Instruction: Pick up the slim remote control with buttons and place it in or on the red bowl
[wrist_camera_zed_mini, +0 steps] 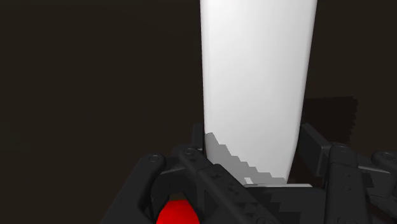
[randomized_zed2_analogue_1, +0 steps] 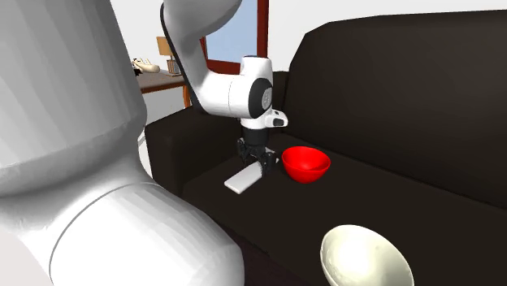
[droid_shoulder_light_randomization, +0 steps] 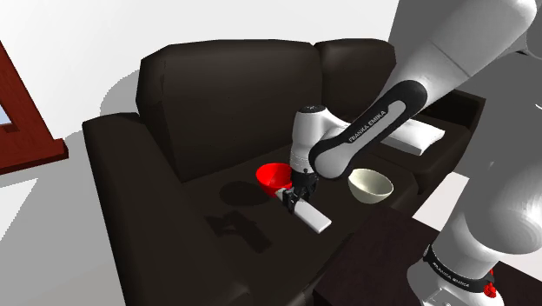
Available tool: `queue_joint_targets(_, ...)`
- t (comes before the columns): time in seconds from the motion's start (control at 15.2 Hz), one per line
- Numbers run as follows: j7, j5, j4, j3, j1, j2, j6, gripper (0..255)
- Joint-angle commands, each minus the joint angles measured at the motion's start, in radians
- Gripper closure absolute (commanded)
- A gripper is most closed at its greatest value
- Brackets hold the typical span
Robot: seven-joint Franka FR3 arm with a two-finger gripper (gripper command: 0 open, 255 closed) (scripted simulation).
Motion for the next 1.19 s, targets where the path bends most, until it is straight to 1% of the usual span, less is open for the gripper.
queue_joint_targets(0.0,-0.008,0.011,0.007,-0.001,0.002,-0.027,-0.034,255)
queue_joint_targets(0.73,-0.036,0.047,0.055,-0.013,0.012,-0.157,-0.209,255)
queue_joint_targets(1.12,-0.097,-0.020,0.250,-0.064,-0.051,0.023,-0.229,255)
